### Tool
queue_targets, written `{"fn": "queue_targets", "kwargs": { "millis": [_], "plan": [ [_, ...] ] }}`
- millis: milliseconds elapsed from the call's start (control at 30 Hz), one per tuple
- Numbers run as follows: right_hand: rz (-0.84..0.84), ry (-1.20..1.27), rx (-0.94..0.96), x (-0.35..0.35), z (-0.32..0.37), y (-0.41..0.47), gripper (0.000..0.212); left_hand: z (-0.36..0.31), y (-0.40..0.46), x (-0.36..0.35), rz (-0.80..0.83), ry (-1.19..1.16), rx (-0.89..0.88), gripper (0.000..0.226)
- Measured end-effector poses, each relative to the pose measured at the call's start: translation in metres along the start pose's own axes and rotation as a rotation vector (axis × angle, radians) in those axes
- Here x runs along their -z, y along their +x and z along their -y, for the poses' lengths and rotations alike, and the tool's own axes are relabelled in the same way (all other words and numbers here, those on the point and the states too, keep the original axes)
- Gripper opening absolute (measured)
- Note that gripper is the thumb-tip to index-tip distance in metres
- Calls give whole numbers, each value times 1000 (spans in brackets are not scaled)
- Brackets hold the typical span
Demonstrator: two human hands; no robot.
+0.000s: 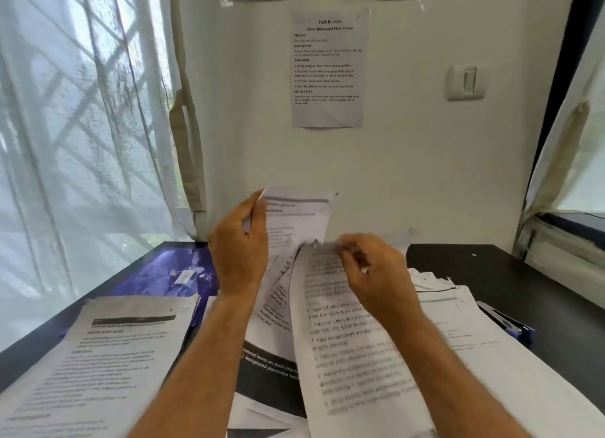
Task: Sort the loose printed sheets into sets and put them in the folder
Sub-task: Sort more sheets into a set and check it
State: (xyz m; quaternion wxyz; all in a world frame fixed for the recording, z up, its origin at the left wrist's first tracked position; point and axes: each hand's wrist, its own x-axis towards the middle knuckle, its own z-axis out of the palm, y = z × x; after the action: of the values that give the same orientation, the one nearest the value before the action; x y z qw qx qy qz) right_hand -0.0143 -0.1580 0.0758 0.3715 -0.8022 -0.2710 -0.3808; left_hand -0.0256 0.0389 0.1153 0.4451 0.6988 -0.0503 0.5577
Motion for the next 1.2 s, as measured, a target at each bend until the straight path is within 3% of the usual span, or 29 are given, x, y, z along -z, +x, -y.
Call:
{"fn": "queue_targets", "kwargs": {
  "millis": [133,233,333,433,567,800,933,1033,1100,1200],
  "plan": [
    [-174,50,155,31,51,56,12,-48,37,10,103,-159,-184,25],
    [-286,67,277,57,93,93,27,-89,53,18,237,-310,-263,21],
    [-363,25,372,83,128,118,40,-122,66,27,270,-484,-195,23],
    [-341,-98,376,101,146,131,34,-133,77,29,295,-659,-33,25],
    [-169,-217,210,97,133,120,30,-114,56,14,451,-795,361,28],
    [200,-234,-276,31,29,36,29,-22,-44,-31,651,-656,894,23],
    [296,-207,-444,11,-7,-5,43,3,-89,-41,702,-538,973,36],
    [298,-221,-511,9,-20,-19,33,7,-104,-41,716,-610,1019,53],
    [288,-229,-545,8,-25,-24,27,6,-107,-41,792,-629,937,45],
    [295,-238,-555,8,-23,-22,37,4,-110,-42,803,-551,883,33]
  ]
}}
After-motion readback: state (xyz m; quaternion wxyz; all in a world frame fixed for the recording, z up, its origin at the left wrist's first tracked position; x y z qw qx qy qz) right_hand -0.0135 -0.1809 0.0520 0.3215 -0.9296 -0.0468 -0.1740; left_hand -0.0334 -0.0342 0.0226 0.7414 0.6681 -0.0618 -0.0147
